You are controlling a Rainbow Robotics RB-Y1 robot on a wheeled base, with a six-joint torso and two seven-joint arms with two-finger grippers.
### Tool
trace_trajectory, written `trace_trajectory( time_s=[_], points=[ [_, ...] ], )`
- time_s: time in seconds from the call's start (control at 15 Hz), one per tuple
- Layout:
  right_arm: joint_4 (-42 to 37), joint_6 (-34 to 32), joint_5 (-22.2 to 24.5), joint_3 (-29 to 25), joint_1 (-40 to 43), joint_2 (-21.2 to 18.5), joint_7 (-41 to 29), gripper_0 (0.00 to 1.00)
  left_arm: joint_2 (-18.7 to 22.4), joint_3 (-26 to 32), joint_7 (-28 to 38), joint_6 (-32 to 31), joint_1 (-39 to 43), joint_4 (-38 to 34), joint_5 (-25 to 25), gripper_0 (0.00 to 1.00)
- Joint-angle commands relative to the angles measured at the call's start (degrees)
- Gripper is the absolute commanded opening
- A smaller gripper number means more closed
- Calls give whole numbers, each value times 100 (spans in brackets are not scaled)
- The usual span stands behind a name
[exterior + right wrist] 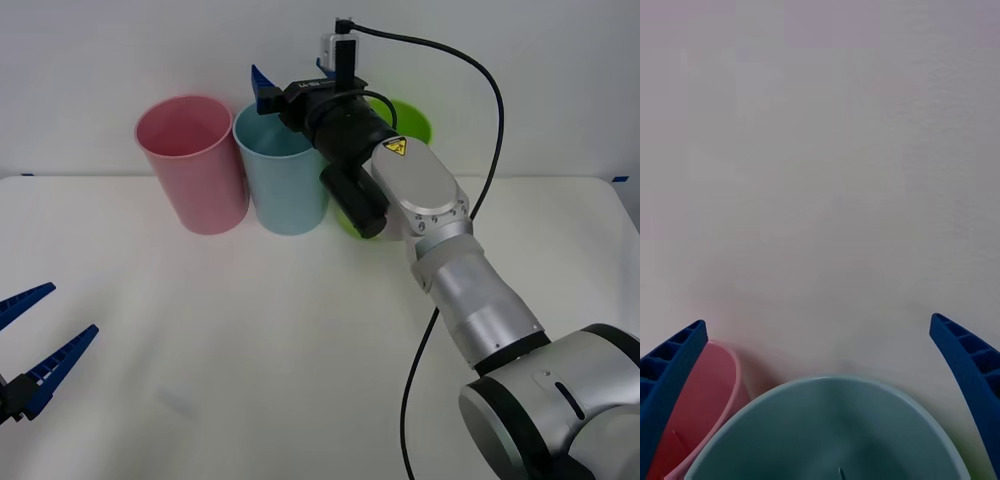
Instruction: Grasp the object on the table and drop it into the matching bin: aluminum can to the light blue bin, PET bottle to the pink bin.
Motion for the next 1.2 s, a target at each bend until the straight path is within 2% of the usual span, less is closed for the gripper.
trace_trajectory(
  time_s=[0.07, 0.27, 0.53, 0.93, 1.2],
  points=[
    [-617, -87, 47, 80, 461, 0, 17, 100, 0, 0, 0, 0, 0, 0, 0, 100],
    [-1258, -175, 47, 361, 944, -47, -18, 100, 0, 0, 0, 0, 0, 0, 0, 100],
    [-2427, -386, -41, 774, 1876, -636, -71, 100, 0, 0, 0, 0, 0, 0, 0, 100],
    [-3816, -992, -243, 800, 3212, -1550, -97, 100, 0, 0, 0, 0, 0, 0, 0, 100],
    [-4466, -1537, -410, 519, 4090, -2104, 26, 100, 0, 0, 0, 0, 0, 0, 0, 100]
  ],
)
